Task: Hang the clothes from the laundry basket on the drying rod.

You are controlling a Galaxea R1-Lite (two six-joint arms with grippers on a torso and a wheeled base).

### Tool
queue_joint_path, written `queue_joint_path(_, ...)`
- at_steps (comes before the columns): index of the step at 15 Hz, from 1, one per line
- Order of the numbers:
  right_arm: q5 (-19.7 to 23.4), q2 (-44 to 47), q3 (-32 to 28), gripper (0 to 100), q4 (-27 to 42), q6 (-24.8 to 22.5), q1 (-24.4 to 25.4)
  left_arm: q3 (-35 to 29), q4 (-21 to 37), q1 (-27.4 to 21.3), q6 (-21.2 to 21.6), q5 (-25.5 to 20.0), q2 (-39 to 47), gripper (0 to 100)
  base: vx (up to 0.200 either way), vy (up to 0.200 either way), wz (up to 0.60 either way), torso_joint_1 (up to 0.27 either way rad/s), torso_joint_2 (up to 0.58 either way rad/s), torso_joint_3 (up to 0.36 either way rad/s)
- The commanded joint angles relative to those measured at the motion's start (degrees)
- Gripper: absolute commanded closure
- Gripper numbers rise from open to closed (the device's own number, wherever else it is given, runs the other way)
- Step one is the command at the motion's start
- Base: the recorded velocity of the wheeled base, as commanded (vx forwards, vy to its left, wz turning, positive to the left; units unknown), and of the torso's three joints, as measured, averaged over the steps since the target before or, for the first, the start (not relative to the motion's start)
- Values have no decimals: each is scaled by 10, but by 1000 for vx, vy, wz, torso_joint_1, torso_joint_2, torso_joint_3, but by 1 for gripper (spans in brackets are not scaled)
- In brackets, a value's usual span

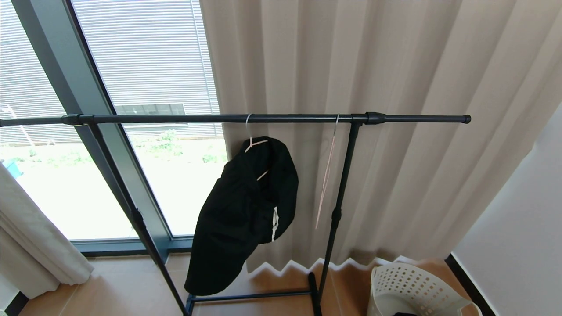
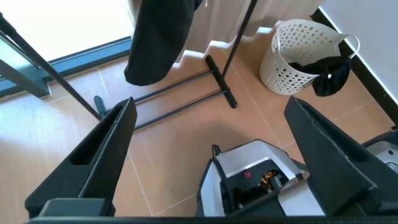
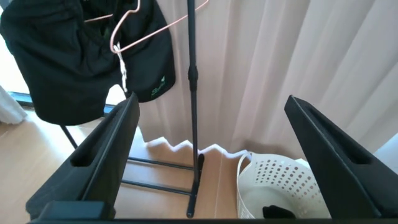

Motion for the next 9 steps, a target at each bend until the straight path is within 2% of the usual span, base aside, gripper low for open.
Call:
queue_joint_path(1, -3, 5, 0, 0, 1, -4, -7, 27, -1, 1, -1, 0, -16, 0, 0, 0, 0, 0, 0, 0)
queue_joint_path(4, -25, 4, 0, 0, 12, -31, -8, 60, -1, 0, -1, -2, -46, 0, 0, 0, 0, 0, 0, 0)
queue_joint_path(9, -45, -9, 0, 0, 13, -31, -45, 60, 0, 10, 0, 2, -50, 0, 0, 0, 0, 0, 0, 0)
